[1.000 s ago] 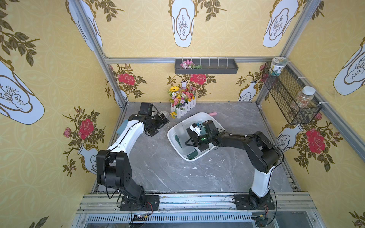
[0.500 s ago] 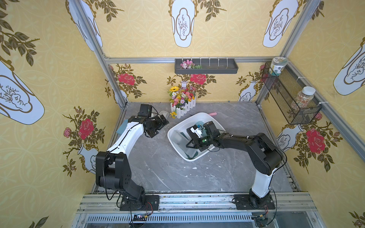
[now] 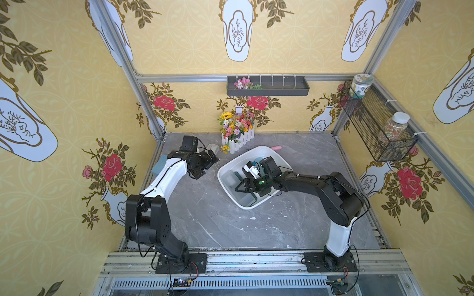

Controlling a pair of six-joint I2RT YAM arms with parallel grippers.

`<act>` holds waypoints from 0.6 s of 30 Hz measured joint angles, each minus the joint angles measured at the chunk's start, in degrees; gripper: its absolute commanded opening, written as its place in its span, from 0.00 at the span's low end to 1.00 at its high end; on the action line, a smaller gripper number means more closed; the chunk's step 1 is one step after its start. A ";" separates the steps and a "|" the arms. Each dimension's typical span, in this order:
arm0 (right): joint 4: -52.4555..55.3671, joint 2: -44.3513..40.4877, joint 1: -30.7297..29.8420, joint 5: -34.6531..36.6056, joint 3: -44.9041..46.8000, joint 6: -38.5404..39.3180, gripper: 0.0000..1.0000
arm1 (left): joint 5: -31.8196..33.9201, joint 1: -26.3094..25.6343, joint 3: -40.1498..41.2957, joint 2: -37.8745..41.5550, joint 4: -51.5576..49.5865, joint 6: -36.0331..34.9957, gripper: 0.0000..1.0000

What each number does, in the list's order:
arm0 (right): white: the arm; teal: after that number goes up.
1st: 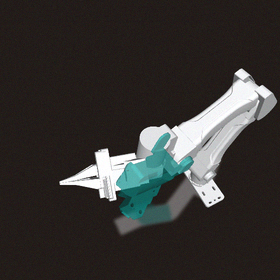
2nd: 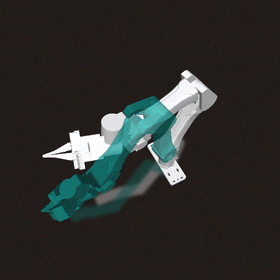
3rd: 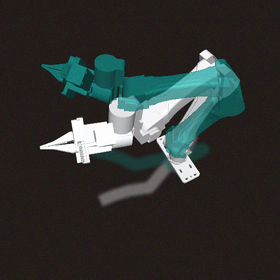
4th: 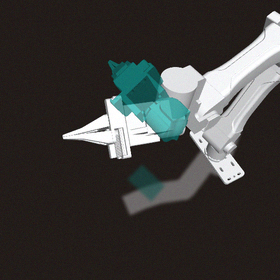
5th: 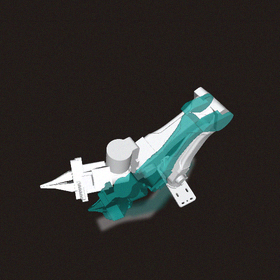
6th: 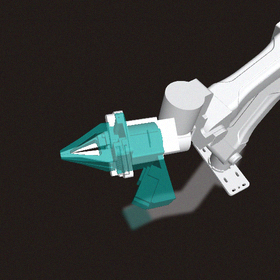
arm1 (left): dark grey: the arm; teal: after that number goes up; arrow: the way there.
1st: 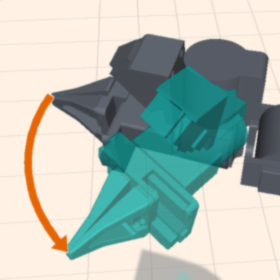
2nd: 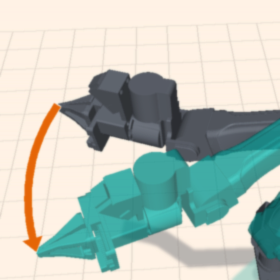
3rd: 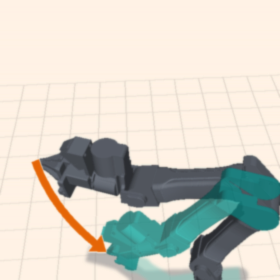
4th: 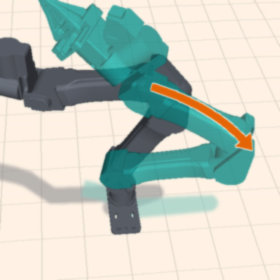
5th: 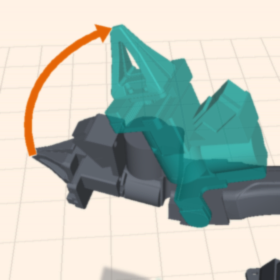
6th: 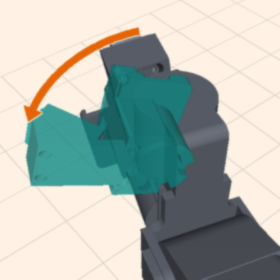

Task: Put the pencil case into the storage box
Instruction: Place the pencil case at the storage box.

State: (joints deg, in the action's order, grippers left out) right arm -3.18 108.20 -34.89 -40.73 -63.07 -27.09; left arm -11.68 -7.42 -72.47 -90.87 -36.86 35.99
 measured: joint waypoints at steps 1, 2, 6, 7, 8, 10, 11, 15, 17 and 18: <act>1.64 -0.07 0.02 0.87 -0.61 0.44 0.97 | 0.42 0.00 -0.22 -0.26 0.02 -0.04 1.00; 3.02 -0.17 0.00 1.88 -1.07 0.83 0.97 | 1.03 0.00 -0.46 -0.50 0.02 -0.20 1.00; 7.48 -0.92 0.00 6.05 -2.78 2.58 0.97 | 4.00 0.00 -1.60 -1.70 0.22 -0.72 1.00; 8.61 -1.14 0.00 7.39 -3.23 3.13 0.97 | 4.81 0.00 -2.03 -2.19 0.24 -1.07 1.00; 9.81 -1.49 0.00 8.76 -3.63 3.41 0.97 | 5.64 0.00 -2.62 -2.75 0.15 -1.11 1.00; 11.63 -2.54 0.11 11.39 -4.09 4.07 0.97 | 7.65 0.00 -4.15 -3.98 -0.02 -1.66 1.00; 12.66 -3.28 0.31 12.66 -4.31 4.52 0.97 | 8.92 0.00 -5.51 -4.94 -0.28 -2.19 1.00; 14.62 -5.57 0.81 15.76 -4.83 5.11 0.97 | 13.97 0.00 -10.32 -8.59 -1.05 -4.74 1.00; 15.41 -6.38 0.87 16.98 -4.94 5.49 0.97 | 15.93 -0.09 -12.20 -10.08 -1.55 -7.10 1.00; 15.65 -6.71 0.90 17.44 -4.94 5.55 0.97 | 17.05 -0.24 -13.03 -10.80 -1.55 -8.63 1.00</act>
State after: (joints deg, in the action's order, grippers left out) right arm 12.47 101.49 -34.00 -23.29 -68.01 -21.54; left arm 5.37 -7.66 -85.49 -101.67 -38.41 27.35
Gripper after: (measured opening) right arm 0.971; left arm 0.999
